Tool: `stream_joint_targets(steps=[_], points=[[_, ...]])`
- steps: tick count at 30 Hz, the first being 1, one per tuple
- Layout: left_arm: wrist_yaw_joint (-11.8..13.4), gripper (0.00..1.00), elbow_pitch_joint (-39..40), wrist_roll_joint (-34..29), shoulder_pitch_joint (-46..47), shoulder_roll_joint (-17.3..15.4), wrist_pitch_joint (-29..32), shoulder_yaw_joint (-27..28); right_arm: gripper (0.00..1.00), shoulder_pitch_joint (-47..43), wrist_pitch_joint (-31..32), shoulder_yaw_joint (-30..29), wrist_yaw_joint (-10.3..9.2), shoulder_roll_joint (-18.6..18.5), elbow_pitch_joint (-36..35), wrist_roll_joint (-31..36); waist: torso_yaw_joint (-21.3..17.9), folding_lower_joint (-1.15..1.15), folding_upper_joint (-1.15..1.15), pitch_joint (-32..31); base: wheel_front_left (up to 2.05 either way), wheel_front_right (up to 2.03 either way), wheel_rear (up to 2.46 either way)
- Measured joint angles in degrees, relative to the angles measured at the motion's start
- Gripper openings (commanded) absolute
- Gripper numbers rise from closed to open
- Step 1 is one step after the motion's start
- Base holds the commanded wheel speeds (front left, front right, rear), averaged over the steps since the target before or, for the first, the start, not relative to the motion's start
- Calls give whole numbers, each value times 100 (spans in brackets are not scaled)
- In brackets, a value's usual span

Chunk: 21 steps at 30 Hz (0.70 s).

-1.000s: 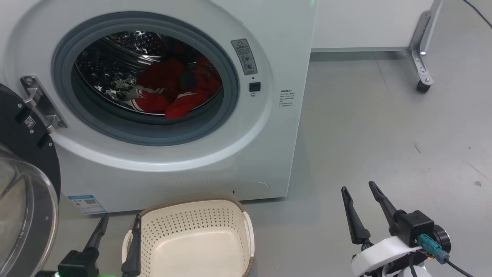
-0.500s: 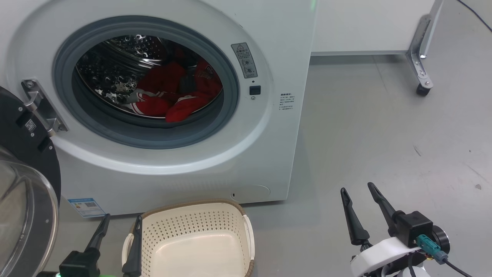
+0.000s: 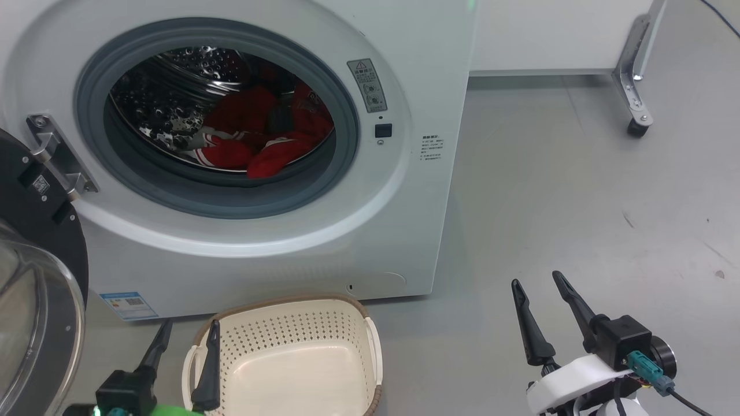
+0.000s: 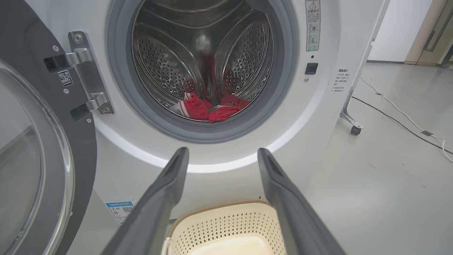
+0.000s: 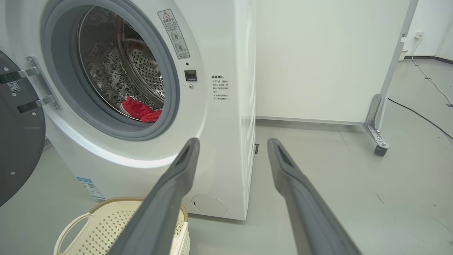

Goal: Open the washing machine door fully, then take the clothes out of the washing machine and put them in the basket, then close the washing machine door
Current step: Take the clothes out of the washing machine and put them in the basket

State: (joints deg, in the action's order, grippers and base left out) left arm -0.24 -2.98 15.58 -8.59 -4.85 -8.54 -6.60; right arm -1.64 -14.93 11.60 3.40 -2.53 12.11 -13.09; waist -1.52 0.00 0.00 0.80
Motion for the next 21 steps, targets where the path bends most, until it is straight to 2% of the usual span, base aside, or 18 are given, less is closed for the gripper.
stream_joint_targets(steps=[7, 12, 21], points=[[-22, 100, -200, 120, 636, 52, 103, -214, 100, 119, 0, 8, 0, -1, -210, 58, -26, 0, 0, 331, 0, 0, 0], [-305, 100, -623, 344, 1252, 87, 454, -404, 100, 300, 0, 111, 1, -3, -350, 143, -73, 0, 0, 670, 0, 0, 0], [-441, 100, -1337, 660, 2371, 96, 1226, -385, 100, 644, 0, 401, -2, -5, -578, 157, -283, 1, 0, 1350, 0, 0, 0]])
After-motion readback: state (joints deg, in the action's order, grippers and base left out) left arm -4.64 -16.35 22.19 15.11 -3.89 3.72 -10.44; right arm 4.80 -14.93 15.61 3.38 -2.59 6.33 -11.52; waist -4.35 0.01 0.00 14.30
